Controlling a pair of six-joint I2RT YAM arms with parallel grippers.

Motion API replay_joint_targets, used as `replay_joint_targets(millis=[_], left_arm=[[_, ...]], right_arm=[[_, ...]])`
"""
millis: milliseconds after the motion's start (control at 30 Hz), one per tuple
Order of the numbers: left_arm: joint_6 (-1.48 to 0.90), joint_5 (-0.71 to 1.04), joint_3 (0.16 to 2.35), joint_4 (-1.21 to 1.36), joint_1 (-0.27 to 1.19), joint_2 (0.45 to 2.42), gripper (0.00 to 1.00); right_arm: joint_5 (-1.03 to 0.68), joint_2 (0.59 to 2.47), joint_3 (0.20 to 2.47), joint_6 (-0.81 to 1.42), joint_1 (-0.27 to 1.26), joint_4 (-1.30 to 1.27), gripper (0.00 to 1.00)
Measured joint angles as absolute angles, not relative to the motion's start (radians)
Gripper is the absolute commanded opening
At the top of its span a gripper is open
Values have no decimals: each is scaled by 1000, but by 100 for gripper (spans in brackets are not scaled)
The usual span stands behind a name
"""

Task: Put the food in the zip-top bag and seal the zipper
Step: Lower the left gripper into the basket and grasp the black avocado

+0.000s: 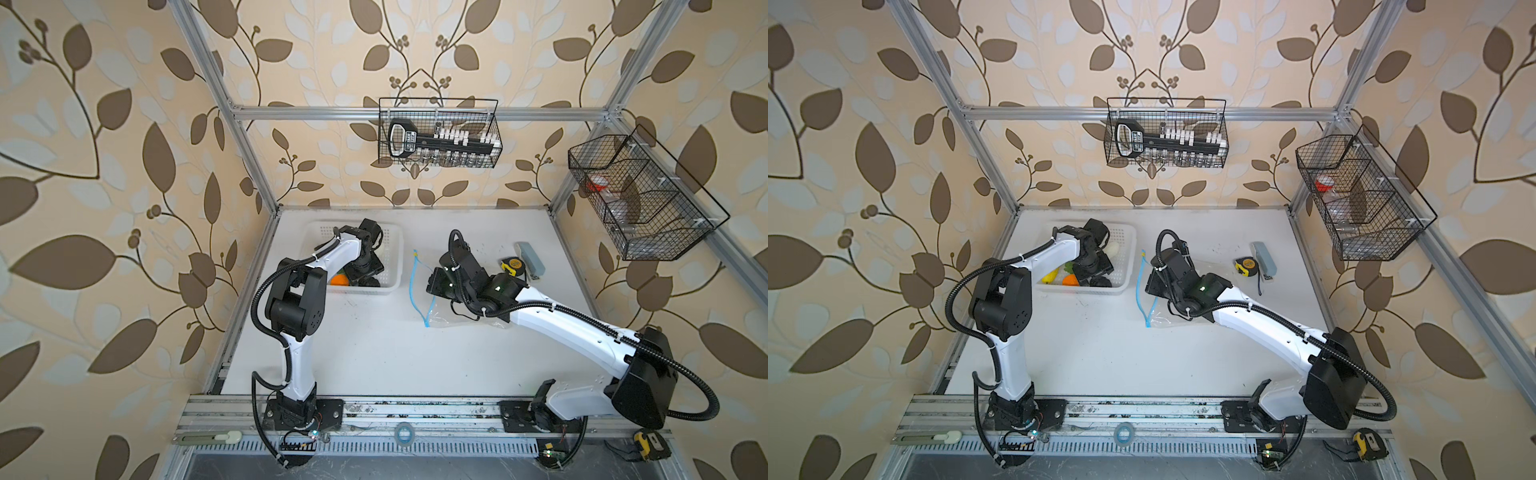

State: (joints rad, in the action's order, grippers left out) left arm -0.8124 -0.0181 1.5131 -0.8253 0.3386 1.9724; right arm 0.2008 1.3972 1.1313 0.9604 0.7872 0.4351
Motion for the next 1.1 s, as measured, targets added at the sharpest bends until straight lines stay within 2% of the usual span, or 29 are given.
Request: replay_joint_targets(millis=[467, 1100], left_arm=[[-813, -2, 1467, -789, 360, 1973, 72], [-815, -1, 1467, -786, 381, 1973, 53]], right_arm=[[197, 1410, 1131, 960, 783, 425, 0], [197, 1410, 1131, 960, 783, 424, 0]])
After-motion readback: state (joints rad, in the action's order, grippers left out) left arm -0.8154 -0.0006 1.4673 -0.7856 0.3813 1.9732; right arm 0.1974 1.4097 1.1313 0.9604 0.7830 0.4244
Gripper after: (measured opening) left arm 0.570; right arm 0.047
